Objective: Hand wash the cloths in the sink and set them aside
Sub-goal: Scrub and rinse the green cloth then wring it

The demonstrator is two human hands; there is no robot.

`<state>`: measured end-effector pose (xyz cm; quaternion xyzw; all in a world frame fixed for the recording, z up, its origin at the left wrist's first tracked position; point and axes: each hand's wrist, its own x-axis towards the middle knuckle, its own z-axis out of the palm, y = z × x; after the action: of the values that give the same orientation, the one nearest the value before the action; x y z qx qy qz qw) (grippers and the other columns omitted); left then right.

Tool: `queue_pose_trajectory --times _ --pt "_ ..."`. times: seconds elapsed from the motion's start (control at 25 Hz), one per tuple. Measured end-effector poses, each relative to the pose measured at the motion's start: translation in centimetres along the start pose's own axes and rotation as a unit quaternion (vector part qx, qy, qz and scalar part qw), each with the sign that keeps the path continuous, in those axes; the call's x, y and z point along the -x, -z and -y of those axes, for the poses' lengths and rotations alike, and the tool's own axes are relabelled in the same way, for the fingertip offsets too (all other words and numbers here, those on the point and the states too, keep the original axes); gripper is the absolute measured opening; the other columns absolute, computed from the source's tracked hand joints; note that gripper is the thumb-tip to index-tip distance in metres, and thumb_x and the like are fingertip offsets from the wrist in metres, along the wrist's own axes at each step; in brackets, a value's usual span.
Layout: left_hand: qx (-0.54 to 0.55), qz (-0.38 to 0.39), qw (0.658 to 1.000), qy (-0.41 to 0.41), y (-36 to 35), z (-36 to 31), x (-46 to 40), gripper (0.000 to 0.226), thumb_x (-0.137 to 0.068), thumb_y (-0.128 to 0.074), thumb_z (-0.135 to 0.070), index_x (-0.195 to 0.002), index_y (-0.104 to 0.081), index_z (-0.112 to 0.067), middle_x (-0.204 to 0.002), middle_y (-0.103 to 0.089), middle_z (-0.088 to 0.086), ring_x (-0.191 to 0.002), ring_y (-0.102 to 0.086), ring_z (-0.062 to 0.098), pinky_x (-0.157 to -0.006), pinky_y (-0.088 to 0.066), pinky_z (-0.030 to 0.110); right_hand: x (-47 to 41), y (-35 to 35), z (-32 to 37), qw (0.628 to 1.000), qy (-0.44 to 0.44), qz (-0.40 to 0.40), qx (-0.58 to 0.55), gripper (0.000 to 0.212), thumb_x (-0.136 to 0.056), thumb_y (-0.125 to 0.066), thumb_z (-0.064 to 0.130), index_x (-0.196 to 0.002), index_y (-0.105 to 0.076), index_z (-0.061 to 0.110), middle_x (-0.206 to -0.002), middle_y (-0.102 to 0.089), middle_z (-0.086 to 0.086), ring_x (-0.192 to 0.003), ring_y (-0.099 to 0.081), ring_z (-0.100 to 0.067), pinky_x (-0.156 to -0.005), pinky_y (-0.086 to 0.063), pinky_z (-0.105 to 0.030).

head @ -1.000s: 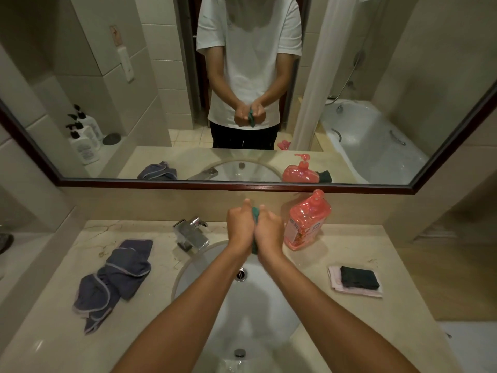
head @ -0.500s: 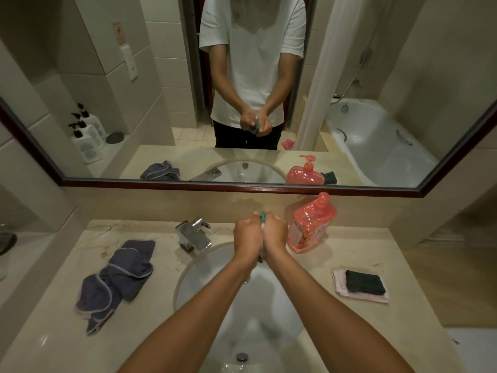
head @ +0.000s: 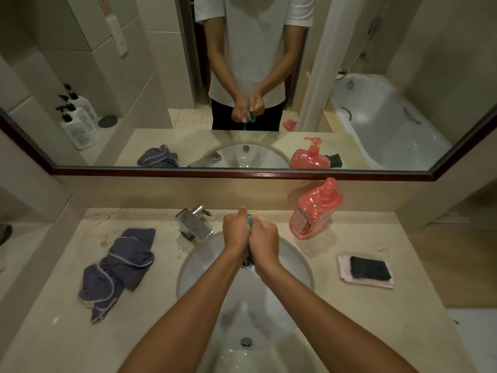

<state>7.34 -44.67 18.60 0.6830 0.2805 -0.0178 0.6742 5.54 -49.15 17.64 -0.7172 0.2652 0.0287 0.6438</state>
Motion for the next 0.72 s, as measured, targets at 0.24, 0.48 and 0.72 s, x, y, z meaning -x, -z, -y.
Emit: queue_pose_trajectory --times 0.24,0.48,0.72 --pt "-0.008 0.000 1.000 0.012 -0.7 0.3 0.6 0.042 -0.101 -0.051 -0.021 -0.060 -0.052 -0.010 -0.057 -0.055 0.002 -0.052 -0.050 0.018 -0.055 -0.036 0.029 -1.4 0.4 1.5 0.999 -0.026 -0.014 -0.025 0.044 -0.100 -0.051 0.021 -0.058 -0.056 0.010 -0.062 -0.062 -0.007 -0.064 -0.059 -0.023 -0.063 -0.045 -0.038" --pt "-0.012 0.000 1.000 0.005 -0.6 0.7 1.4 0.045 -0.101 -0.050 -0.023 -0.058 -0.053 -0.011 -0.055 -0.057 0.001 -0.051 -0.053 0.017 -0.054 -0.039 0.028 -1.3 0.9 1.1 0.997 -0.043 -0.012 -0.057 0.042 -0.099 -0.052 0.019 -0.058 -0.057 0.012 -0.056 -0.059 -0.002 -0.060 -0.055 -0.022 -0.060 -0.041 -0.035" --pt "-0.022 0.012 0.999 -0.041 -0.2 0.5 1.8 0.051 -0.102 -0.051 -0.023 -0.052 -0.048 -0.013 -0.043 -0.052 -0.007 -0.041 -0.048 0.008 -0.050 -0.036 0.026 0.1 1.1 0.6 0.998 -0.023 -0.011 -0.055 0.044 -0.101 -0.052 0.020 -0.058 -0.058 0.011 -0.059 -0.062 -0.005 -0.061 -0.060 -0.023 -0.062 -0.047 -0.036"
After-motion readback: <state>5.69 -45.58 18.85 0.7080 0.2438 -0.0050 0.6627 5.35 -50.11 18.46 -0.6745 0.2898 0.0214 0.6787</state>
